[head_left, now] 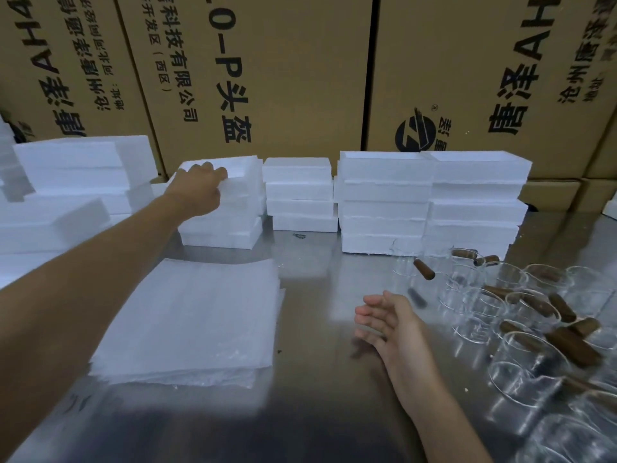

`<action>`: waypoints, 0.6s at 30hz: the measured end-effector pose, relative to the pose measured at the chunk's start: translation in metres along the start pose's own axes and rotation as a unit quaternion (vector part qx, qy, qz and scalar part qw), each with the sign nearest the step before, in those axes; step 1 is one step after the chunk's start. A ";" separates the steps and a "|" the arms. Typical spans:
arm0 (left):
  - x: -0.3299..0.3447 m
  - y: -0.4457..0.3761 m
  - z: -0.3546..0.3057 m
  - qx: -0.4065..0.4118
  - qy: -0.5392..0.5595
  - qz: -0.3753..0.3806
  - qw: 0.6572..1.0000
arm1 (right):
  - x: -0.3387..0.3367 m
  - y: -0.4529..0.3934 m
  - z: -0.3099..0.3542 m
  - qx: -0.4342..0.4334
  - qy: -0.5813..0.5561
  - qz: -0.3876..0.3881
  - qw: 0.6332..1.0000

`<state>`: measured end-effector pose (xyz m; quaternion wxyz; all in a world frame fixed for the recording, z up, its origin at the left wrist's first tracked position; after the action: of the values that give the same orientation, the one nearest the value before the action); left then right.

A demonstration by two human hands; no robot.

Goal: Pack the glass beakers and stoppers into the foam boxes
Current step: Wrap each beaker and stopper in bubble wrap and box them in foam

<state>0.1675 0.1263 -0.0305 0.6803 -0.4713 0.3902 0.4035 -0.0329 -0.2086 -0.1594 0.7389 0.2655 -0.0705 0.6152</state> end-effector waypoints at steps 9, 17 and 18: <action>-0.066 0.069 -0.114 0.163 -0.054 -0.139 0.975 | -0.003 0.004 0.004 0.022 -0.038 0.018 0.999; -0.056 0.163 -0.247 0.216 0.106 -0.156 0.958 | -0.014 0.010 0.018 -0.028 -0.037 -0.076 0.996; -0.052 0.171 -0.257 0.211 0.125 -0.144 0.959 | -0.017 0.011 0.019 -0.039 -0.034 -0.095 0.994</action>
<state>-0.0473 -0.0895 -0.1038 0.7609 -0.4147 0.4769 0.1472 -0.0428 -0.2311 -0.1470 0.8008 0.2627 -0.0942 0.5299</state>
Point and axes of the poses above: each hand's wrist, its own y-axis away from the middle knuckle, its own x-axis out of the palm, z = x × y, the point moved 1 cm from there along -y, towards the middle knuckle, and after that the axes turned 9 degrees about x, right-handed, at the moved point
